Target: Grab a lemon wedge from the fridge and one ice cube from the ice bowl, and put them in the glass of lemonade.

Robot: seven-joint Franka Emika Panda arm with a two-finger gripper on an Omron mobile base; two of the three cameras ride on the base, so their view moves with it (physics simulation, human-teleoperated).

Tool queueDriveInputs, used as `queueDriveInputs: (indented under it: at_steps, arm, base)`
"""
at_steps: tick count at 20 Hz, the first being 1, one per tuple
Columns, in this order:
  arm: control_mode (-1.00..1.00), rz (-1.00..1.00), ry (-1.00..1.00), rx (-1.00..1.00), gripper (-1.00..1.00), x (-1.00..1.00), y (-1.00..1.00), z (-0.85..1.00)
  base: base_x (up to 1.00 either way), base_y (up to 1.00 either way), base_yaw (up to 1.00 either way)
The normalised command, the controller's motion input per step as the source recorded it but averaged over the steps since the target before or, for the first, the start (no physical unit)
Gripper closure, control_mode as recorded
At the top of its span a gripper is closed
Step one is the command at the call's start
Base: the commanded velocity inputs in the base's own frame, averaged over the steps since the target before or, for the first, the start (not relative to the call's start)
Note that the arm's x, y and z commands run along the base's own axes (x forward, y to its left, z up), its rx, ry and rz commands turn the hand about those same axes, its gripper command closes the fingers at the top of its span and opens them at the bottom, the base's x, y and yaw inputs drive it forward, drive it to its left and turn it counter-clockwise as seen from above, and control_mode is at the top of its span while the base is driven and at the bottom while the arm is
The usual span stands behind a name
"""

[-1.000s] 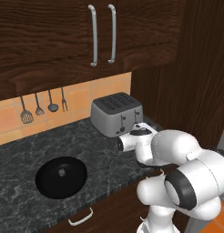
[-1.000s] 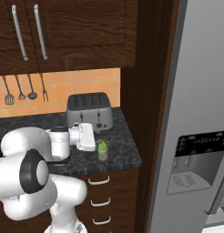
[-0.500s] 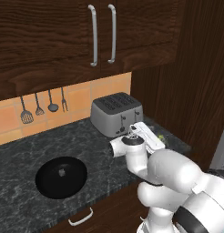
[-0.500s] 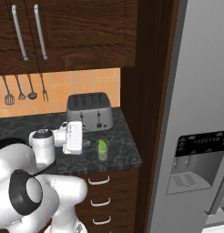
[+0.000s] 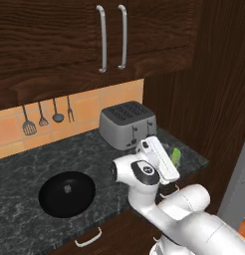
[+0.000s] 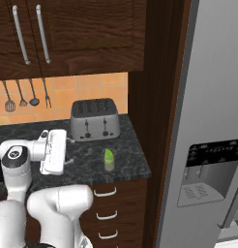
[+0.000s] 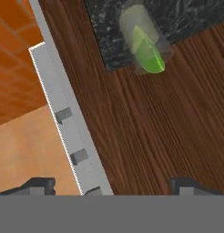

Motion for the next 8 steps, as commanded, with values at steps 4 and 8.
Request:
queueDriveInputs:
  at_steps: [4,8]
  arm:
    - [-1.0,0.0,-0.29,0.06,-1.0,-0.93,0.69,0.07]
    - [-1.0,0.0,-0.32,0.05,-1.0,-0.93,0.83,0.13]
  base:
    - [0.0,0.0,0.0]
    - [0.0,0.0,0.0]
